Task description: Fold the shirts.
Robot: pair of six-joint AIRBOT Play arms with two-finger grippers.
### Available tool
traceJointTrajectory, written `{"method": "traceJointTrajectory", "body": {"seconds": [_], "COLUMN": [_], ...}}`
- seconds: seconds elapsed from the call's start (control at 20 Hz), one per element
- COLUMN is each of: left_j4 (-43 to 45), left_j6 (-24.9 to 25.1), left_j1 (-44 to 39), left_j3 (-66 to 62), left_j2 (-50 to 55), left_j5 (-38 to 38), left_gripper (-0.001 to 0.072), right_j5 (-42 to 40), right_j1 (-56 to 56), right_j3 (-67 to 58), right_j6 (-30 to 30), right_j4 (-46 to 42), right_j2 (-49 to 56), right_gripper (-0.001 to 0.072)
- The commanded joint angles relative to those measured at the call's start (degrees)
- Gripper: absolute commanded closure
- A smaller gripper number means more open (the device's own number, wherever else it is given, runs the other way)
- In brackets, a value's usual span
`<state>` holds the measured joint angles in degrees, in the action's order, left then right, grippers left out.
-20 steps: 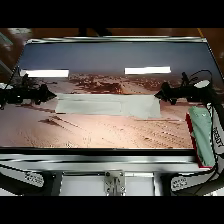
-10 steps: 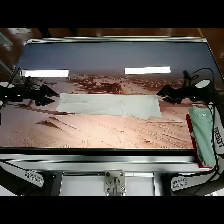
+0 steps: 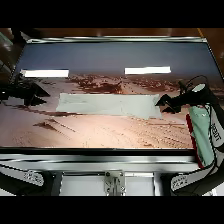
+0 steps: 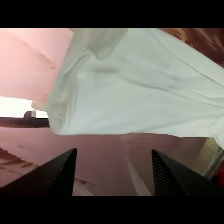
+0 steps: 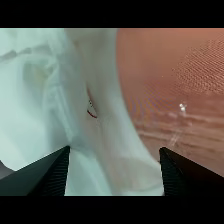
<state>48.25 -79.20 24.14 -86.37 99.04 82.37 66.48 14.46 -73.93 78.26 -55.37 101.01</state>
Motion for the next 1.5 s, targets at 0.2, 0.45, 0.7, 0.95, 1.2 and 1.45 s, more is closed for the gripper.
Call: {"method": "traceJointTrajectory", "body": {"seconds": [0.2, 0.45, 0.7, 0.95, 1.2, 1.45], "left_j4": [0.15, -3.58, -11.21, -13.27, -18.53, -24.55], "left_j6": [1.53, 2.27, 2.08, 3.52, 5.33, 4.35], "left_j1": [-6.16, -15.91, -32.89, -48.94, -57.13, -62.84], "left_j3": [-0.15, -0.11, -0.15, -0.48, -0.83, -0.83], "left_j2": [-2.97, -2.43, -0.07, 5.97, 9.14, 13.68], "left_j5": [0.61, -7.50, -22.53, -30.91, -30.71, -25.09], "left_gripper": [0.0184, 0.0241, 0.0583, 0.0663, 0.0663, 0.0663], "right_j5": [0.17, 3.93, 11.85, 18.32, 24.04, 25.40], "right_j1": [-3.32, -0.98, -0.63, -0.63, -0.63, -0.63], "right_j3": [0.00, -0.04, -0.04, -0.04, -0.04, -0.04], "right_j6": [-0.31, -3.50, 0.90, 7.98, 13.62, 16.06], "right_j4": [7.41, 12.28, 11.28, 9.33, 8.92, 8.61], "right_j2": [5.66, -3.28, -20.20, -33.79, -42.45, -46.07], "right_gripper": [0.0605, 0.0656, 0.0655, 0.0655, 0.0655, 0.0655]}}
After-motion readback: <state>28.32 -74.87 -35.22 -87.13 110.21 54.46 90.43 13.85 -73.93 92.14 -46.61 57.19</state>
